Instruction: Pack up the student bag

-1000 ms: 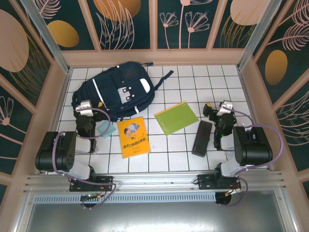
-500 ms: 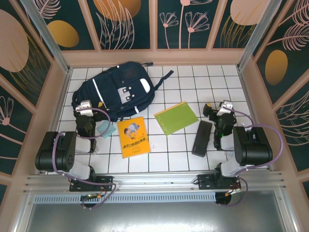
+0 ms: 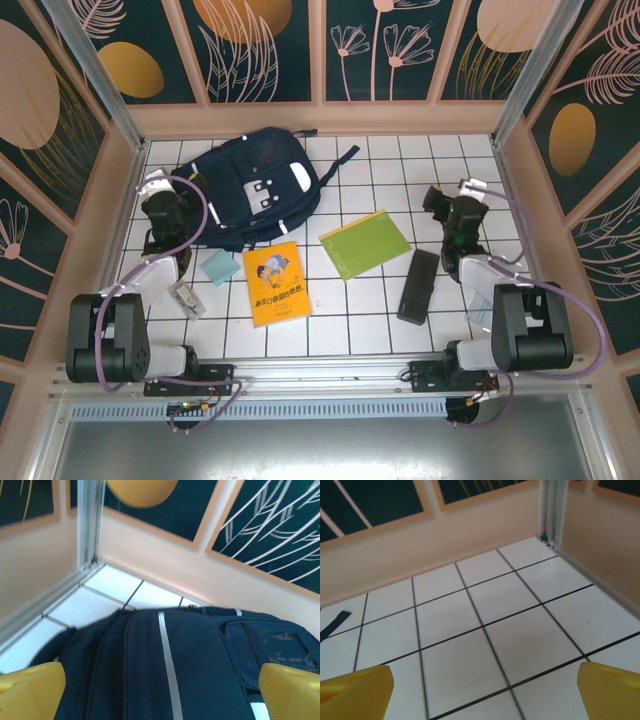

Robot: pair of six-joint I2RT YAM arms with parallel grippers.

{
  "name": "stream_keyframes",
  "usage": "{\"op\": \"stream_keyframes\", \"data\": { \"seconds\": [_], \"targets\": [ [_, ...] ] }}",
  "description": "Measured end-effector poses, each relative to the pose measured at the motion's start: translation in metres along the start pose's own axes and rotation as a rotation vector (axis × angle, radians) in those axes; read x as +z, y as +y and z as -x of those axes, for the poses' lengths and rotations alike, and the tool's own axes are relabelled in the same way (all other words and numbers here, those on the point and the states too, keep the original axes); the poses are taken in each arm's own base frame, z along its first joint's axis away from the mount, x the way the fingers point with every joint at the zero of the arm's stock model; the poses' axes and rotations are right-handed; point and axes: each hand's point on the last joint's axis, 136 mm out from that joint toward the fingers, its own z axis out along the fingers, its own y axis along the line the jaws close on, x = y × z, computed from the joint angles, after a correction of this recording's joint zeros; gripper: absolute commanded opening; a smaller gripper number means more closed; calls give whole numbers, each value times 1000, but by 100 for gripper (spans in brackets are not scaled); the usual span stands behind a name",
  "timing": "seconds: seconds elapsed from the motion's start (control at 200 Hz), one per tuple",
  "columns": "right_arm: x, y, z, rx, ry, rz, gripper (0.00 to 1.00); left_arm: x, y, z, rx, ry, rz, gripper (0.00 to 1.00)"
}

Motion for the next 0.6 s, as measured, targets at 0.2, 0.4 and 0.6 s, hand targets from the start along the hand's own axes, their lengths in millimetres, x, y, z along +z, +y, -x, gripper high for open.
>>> {"op": "stream_keyframes", "data": {
  "seconds": [0.2, 0.4, 0.6],
  "targets": [
    [-16, 81, 6, 152, 130, 182, 96, -6, 20, -51, -167, 216, 99, 99],
    [-20, 162, -34, 309, 317, 375, 96, -14, 25, -79, -305, 314, 128, 99],
    [-15, 247, -102, 365, 528, 525, 95, -25, 40, -109, -358, 382, 189, 99]
  ]
}}
